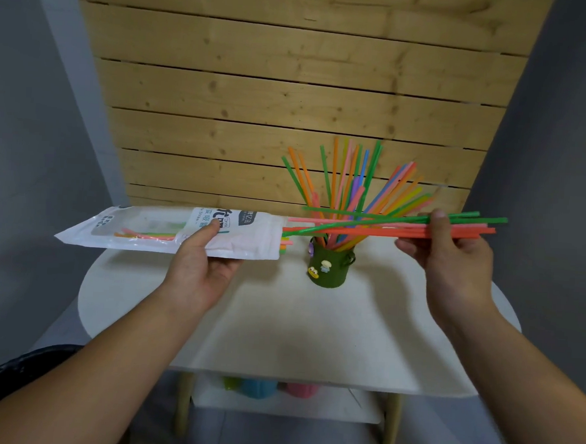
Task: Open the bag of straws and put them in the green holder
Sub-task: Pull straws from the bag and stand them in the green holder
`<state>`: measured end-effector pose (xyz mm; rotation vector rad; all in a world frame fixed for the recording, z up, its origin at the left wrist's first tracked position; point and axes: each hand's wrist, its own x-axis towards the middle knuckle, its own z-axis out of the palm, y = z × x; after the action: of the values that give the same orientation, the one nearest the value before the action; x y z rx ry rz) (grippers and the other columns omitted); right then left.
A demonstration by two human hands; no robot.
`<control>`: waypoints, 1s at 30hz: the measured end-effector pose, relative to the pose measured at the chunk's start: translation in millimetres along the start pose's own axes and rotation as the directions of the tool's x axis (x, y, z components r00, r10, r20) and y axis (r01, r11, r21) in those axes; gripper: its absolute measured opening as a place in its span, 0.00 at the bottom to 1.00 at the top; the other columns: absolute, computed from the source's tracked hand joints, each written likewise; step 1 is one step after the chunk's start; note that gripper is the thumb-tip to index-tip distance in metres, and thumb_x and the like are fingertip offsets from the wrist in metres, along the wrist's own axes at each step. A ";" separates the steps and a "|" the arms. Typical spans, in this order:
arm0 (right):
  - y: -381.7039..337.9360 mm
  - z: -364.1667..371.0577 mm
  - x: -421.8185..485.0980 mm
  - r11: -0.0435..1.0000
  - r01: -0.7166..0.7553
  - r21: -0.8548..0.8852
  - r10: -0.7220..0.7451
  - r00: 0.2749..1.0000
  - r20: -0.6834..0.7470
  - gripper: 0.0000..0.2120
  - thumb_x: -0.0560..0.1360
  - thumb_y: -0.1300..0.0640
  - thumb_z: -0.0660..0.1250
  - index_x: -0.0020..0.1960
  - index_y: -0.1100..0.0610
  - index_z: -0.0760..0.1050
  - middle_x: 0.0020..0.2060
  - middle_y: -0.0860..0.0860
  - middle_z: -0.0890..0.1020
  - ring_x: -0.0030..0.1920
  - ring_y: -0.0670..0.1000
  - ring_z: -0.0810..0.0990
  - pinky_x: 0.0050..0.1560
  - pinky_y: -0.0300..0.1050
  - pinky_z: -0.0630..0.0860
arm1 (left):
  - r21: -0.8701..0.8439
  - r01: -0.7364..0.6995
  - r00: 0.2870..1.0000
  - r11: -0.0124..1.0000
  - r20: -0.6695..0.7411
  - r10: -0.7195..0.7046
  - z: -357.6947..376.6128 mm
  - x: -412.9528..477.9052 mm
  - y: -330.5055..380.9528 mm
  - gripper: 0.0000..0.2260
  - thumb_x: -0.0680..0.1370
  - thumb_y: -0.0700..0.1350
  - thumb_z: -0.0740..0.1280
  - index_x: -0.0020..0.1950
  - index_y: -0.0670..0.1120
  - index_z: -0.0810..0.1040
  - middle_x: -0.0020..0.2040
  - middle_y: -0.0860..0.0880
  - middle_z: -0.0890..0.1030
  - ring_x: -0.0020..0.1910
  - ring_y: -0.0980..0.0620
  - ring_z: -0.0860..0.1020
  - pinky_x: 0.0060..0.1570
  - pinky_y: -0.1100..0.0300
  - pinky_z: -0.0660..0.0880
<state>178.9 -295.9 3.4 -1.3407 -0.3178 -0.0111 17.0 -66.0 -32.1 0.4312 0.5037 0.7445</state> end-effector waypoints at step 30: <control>-7.3 -9.6 11.2 0.987 -0.056 0.151 0.055 0.998 0.007 0.11 0.81 0.52 0.64 0.47 0.58 0.80 0.37 0.50 0.87 0.40 0.50 0.87 0.41 0.41 0.83 | 0.007 0.028 1.000 1.000 -0.002 -0.028 4.2 -5.1 -2.6 0.14 0.79 0.36 0.68 0.65 0.42 0.78 0.55 0.43 0.86 0.52 0.46 0.86 0.39 0.52 0.84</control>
<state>190.4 -304.8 11.1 -1.1989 -0.2783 0.0606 17.5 -72.2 -28.8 0.4295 0.5131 0.7164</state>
